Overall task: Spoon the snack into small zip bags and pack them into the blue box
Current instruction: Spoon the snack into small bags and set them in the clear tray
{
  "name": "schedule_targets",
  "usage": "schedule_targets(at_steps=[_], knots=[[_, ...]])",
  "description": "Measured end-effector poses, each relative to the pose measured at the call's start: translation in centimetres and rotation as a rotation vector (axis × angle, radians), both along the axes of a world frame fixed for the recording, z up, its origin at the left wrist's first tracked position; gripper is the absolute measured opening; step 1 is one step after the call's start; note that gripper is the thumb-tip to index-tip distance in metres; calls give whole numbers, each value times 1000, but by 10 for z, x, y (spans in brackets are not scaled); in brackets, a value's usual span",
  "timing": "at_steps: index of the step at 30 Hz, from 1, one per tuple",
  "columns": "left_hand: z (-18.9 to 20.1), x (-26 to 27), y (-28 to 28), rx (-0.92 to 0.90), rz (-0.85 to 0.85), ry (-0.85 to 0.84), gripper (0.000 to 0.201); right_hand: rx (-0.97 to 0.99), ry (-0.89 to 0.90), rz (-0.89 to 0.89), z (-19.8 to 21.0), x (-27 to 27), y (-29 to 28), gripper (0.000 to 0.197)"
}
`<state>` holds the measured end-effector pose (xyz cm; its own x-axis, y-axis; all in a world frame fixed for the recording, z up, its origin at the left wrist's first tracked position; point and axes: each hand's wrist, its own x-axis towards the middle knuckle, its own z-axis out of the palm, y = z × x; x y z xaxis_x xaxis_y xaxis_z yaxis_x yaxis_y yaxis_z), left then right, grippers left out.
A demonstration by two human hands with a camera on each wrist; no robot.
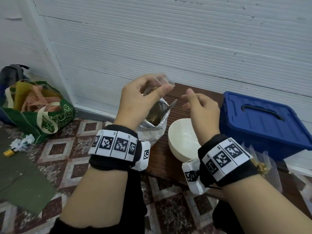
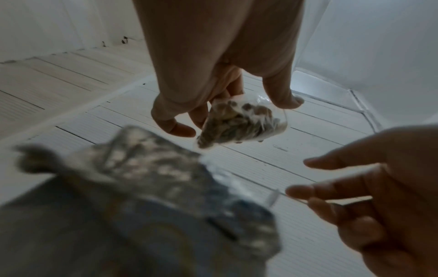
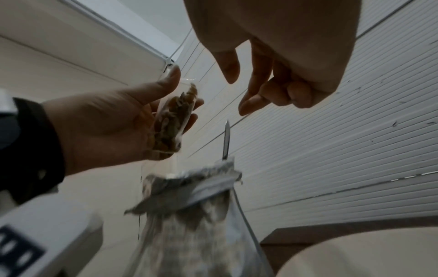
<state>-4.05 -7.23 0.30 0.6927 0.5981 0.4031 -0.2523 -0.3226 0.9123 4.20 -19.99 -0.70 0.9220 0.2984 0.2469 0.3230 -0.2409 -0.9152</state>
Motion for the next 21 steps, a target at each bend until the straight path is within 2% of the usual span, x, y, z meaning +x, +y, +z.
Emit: schedule_targets(at_steps=[4, 8, 11, 13, 17, 21], knots=[[2, 15, -25, 9, -122, -25, 8, 147, 90, -19, 20, 8, -23, 34], [-8, 35, -53, -22, -241, -55, 6, 213, 191, -14, 31, 12, -51, 34], [-19, 46, -70, 109, -221, -11, 6, 241, 230, -5, 28, 13, -68, 27], [-26, 49, -80, 280, -123, 18, 28, 262, 251, -12, 23, 14, -78, 21], [-36, 55, -94, 452, -70, -4, 40, 257, 252, -39, 11, 17, -95, 17], [-41, 54, -108, 356, -190, 90, 49, 235, 242, -78, 1, 19, -107, 21]])
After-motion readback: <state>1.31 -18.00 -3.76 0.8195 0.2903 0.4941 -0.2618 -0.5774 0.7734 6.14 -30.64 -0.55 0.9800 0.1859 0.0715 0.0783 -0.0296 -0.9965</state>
